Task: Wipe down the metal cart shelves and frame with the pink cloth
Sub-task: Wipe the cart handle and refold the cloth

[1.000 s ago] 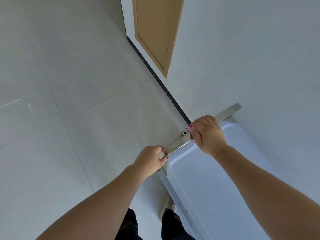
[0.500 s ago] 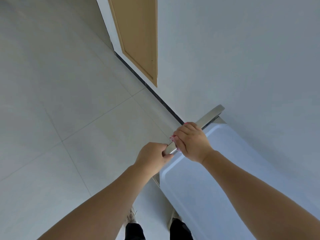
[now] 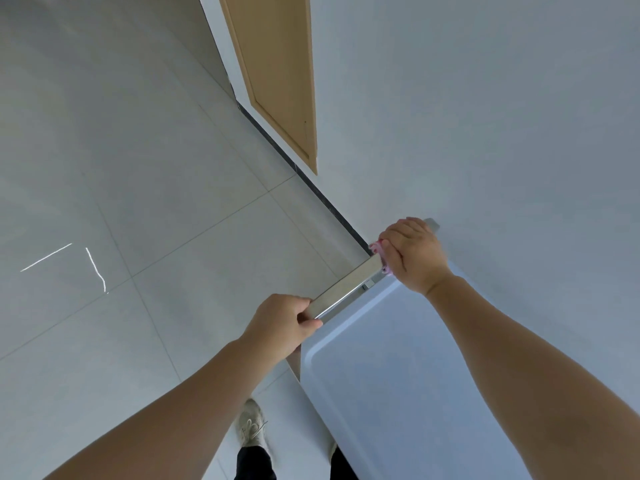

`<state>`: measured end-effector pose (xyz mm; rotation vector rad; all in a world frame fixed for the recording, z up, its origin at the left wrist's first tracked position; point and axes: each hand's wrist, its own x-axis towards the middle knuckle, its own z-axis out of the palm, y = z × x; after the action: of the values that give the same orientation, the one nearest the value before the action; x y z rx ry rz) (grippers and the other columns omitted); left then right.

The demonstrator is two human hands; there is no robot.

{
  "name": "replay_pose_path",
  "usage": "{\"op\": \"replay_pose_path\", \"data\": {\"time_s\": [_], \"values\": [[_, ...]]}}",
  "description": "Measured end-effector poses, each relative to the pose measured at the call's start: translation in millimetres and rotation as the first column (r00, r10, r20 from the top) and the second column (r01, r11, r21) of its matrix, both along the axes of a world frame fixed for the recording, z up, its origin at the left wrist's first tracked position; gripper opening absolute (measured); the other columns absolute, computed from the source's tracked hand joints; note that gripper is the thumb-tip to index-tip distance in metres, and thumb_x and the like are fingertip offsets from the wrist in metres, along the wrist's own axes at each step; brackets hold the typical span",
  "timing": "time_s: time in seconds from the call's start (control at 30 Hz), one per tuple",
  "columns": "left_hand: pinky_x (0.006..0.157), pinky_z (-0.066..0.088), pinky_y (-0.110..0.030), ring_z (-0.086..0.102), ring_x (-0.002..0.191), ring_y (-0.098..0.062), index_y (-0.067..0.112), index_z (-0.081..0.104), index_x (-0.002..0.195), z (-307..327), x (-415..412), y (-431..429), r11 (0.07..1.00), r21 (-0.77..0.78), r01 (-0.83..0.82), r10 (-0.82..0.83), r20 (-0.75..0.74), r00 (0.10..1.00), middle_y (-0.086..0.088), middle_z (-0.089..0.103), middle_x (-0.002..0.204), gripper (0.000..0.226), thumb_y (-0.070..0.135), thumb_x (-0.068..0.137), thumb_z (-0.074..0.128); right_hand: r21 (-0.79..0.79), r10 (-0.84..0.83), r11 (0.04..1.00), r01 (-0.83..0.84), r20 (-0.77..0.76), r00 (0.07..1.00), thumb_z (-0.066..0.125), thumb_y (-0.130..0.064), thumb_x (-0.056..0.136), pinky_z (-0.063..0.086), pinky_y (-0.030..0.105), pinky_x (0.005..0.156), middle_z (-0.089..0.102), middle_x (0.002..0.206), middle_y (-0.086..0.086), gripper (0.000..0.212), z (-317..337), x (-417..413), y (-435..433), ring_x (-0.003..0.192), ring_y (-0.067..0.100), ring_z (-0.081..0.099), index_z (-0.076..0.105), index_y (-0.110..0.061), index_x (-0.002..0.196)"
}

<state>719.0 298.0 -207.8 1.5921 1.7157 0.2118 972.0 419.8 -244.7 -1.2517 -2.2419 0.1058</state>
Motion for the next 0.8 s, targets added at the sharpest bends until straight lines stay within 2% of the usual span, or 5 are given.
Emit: {"op": "replay_pose_path", "data": {"time_s": [0.13, 0.3, 0.47, 0.6, 0.8], "values": [[0.053, 0.043, -0.027, 0.056, 0.056, -0.015, 0.01, 0.061, 0.075, -2, -1, 1, 1.0, 0.021, 0.018, -0.017, -0.042, 0.999, 0.003, 0.063, 0.065, 0.023, 0.032, 0.082, 0.065, -0.252, -0.122, 0.964, 0.079, -0.16, 0.98, 0.037, -0.017, 0.089, 0.043, 0.03, 0.079, 0.064, 0.07, 0.0, 0.034, 3, 21, 21, 0.076, 0.02, 0.055, 0.065, -0.014, 0.071], [0.054, 0.037, -0.023, 0.047, 0.053, -0.011, 0.01, 0.057, 0.071, -1, -1, -1, 0.997, 0.062, 0.041, -0.038, -0.057, 0.998, 0.004, 0.059, 0.06, 0.024, 0.029, 0.082, 0.066, -0.769, -0.495, 0.635, 0.071, -0.335, 0.802, 0.039, -0.028, 0.082, 0.055, 0.051, 0.079, 0.071, 0.09, -0.001, 0.035, -3, 37, 42, 0.089, 0.025, 0.063, 0.071, -0.022, 0.072], [0.055, 0.036, -0.024, 0.042, 0.051, -0.009, 0.015, 0.051, 0.067, 0, 1, 1, 0.996, 0.073, 0.047, -0.042, -0.068, 0.997, 0.007, 0.051, 0.054, 0.025, 0.027, 0.082, 0.066, -0.772, -0.516, 0.63, 0.083, -0.337, 0.788, 0.037, -0.03, 0.08, 0.054, 0.039, 0.071, 0.071, 0.084, 0.006, 0.037, 4, 33, 42, 0.081, 0.026, 0.063, 0.071, -0.021, 0.069], [0.057, 0.041, -0.027, 0.047, 0.055, -0.014, 0.013, 0.054, 0.068, 0, 2, -1, 0.997, 0.065, 0.047, -0.043, -0.06, 0.997, 0.002, 0.057, 0.059, 0.024, 0.029, 0.082, 0.066, -0.727, -0.483, 0.682, 0.079, -0.367, 0.795, 0.036, -0.027, 0.085, 0.055, 0.046, 0.07, 0.068, 0.078, 0.004, 0.037, 0, 31, 37, 0.076, 0.023, 0.061, 0.069, -0.021, 0.069], [0.056, 0.04, -0.029, 0.042, 0.053, -0.014, 0.01, 0.052, 0.067, 0, 3, 1, 0.998, 0.063, 0.029, -0.024, -0.068, 0.997, -0.001, 0.056, 0.058, 0.028, 0.029, 0.082, 0.066, -0.359, -0.234, 0.923, 0.14, -0.234, 0.944, 0.032, -0.021, 0.082, 0.04, 0.032, 0.078, 0.064, 0.066, -0.002, 0.038, -3, 16, 25, 0.075, 0.02, 0.055, 0.066, -0.012, 0.067]]}}
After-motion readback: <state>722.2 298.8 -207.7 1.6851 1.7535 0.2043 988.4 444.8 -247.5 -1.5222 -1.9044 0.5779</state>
